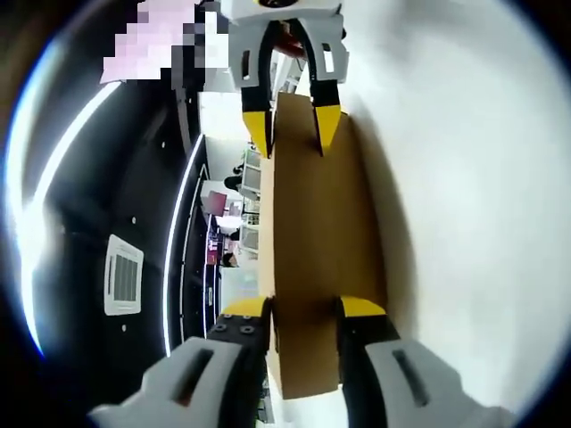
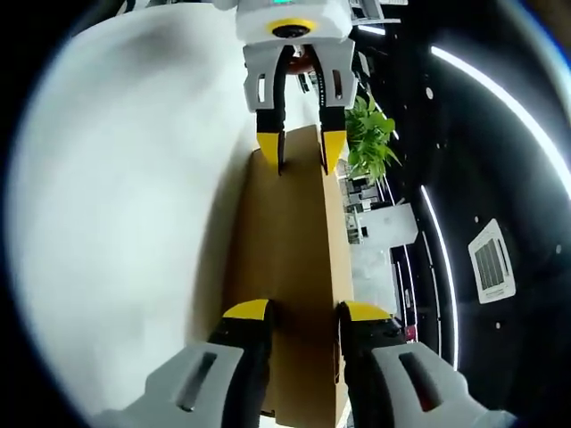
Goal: Operate the shoe box by opening the lid, removing the specified soft item, and placing it in the target area until the item is outside and the box remains undamaged.
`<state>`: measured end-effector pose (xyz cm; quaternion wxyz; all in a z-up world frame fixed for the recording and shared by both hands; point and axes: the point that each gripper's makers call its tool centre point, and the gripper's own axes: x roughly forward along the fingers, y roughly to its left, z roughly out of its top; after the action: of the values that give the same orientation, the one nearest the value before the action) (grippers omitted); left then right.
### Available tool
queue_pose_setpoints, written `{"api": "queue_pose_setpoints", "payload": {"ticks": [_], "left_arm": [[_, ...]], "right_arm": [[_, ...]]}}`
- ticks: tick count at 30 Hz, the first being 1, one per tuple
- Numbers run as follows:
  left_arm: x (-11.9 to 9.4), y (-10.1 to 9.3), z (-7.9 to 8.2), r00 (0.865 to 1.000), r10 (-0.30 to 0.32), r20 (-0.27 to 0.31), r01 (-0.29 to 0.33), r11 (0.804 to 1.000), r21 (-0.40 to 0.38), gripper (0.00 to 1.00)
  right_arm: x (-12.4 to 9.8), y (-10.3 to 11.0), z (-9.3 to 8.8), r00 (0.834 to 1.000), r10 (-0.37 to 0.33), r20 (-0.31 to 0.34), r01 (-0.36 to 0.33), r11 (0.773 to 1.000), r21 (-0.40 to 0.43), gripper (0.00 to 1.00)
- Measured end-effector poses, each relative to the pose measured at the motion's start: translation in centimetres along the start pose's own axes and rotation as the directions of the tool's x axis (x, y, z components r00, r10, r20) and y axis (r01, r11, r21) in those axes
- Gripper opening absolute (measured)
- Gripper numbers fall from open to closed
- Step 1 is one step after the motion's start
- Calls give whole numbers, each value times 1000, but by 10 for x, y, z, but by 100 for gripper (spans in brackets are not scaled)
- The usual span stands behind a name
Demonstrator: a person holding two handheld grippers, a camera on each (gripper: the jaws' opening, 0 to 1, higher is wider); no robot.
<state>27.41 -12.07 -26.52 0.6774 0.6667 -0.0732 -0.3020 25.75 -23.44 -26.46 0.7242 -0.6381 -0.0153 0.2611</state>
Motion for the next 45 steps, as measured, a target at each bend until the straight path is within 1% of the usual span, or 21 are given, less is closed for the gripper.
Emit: {"api": "queue_pose_setpoints", "payload": {"ticks": [9, 13, 17, 19, 20, 22, 25, 26, 31, 34, 35, 45], "left_arm": [[-1, 3, 0, 1000, -1, 3, 1, 1000, -27, 29], [-1, 3, 1, 1000, -2, -3, 2, 1000, -23, 29], [-4, 8, 1, 1000, 1, -2, -1, 999, -33, 28], [-4, 8, 1, 1000, 3, -3, -3, 1000, -30, 28], [-4, 8, 1, 1000, 3, -3, -3, 999, -32, 28], [-4, 8, 1, 1000, 2, -5, -2, 1000, -29, 28], [-5, 10, 2, 1000, 7, -2, -7, 999, -35, 28], [-6, 12, 2, 1000, 9, -1, -9, 999, -39, 28], [-6, 14, 2, 1000, 5, 2, -5, 999, -43, 28], [-7, 15, 3, 1000, 4, 4, -4, 999, -47, 28], [-7, 16, 3, 1000, 3, 2, -3, 999, -53, 28], [-7, 19, 1, 1000, -4, 8, 5, 997, -72, 28]], "right_arm": [[-1, -2, 0, 1000, 4, 3, -4, 1000, 7, 29], [-1, -3, 1, 1000, 11, 3, -11, 1000, 6, 29], [-4, -7, 2, 1000, 11, 11, -11, 1000, 10, 29], [-4, -8, 2, 1000, 18, 13, -18, 1000, -5, 29], [-4, -8, 2, 1000, 19, 15, -19, 1000, 4, 29], [-4, -7, 3, 1000, 19, 15, -19, 1000, -6, 29], [-6, -10, 4, 1000, 8, 9, -8, 1000, 5, 28], [-6, -12, 5, 1000, 1, 8, -1, 1000, 22, 28], [-6, -13, 4, 1000, 8, 4, -8, 1000, 22, 28], [-7, -14, 4, 1000, 6, -5, -6, 997, 72, 28], [-6, -15, 5, 1000, 4, -4, -4, 998, 61, 29], [-7, -18, 5, 1000, 16, 0, -16, 998, 67, 29]]}}
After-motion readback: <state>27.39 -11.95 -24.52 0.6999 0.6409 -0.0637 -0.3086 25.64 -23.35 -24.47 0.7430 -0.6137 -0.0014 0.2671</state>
